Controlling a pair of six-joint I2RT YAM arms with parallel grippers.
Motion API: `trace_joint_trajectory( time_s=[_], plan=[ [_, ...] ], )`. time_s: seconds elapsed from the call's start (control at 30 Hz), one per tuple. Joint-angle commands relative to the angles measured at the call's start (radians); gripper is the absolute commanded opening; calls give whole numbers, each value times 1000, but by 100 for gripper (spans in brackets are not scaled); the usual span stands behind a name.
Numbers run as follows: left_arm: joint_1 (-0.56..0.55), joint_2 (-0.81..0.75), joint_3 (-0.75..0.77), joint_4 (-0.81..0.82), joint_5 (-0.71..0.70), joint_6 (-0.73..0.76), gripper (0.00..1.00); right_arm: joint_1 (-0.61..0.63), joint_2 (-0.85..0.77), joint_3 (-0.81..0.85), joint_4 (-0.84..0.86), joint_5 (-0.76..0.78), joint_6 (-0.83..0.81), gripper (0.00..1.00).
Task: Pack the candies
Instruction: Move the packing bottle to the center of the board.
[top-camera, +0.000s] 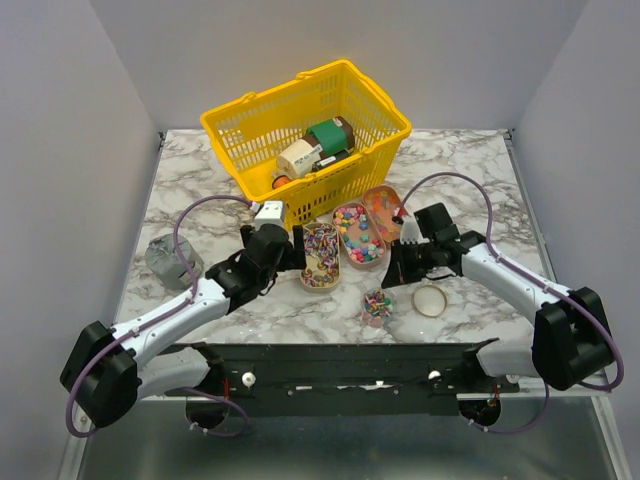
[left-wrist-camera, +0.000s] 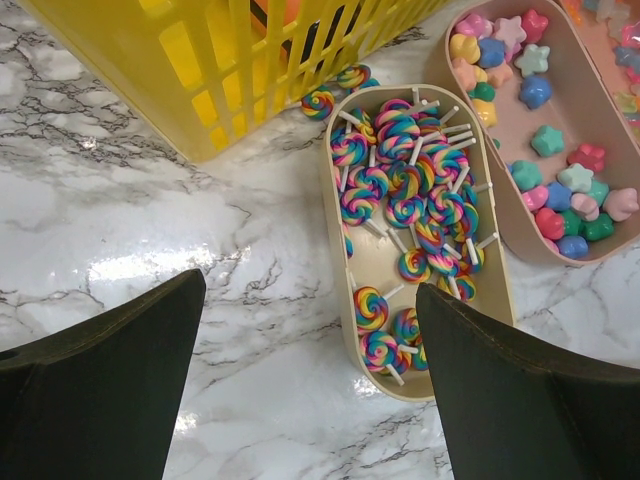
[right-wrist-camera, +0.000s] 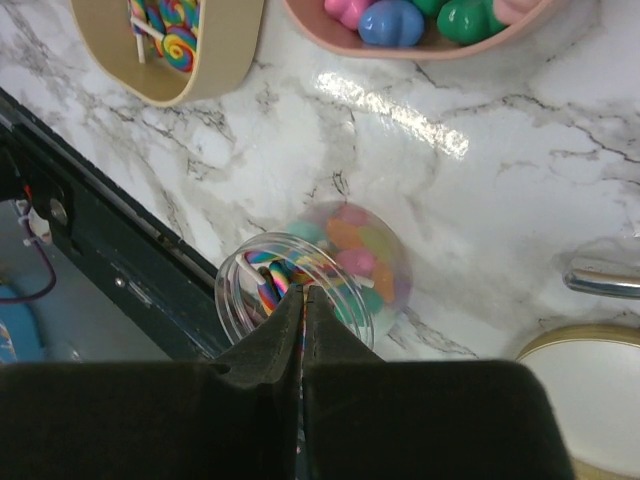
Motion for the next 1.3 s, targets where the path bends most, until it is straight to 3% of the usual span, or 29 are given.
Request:
trace_joint_trajectory(
  time_s=[0.0,0.53,0.73,0.97,1.27],
  plan=[
    [6,14,27,11,4,-2,99,7,-18,-4,-82,-62,-55,10],
    [6,27,36,9,6,-2,99,59,22,29,-106,-93,-60,10],
    [8,19,28,6,-3,-7,99,136,48,23,-58,59,12,10],
    [8,13,28,3,-10,-4,99,164,10,-9,-28,391,143,9],
    [9,22,34,6,-7,-2,99,164,-166,49,-120,396,135,11]
  ],
)
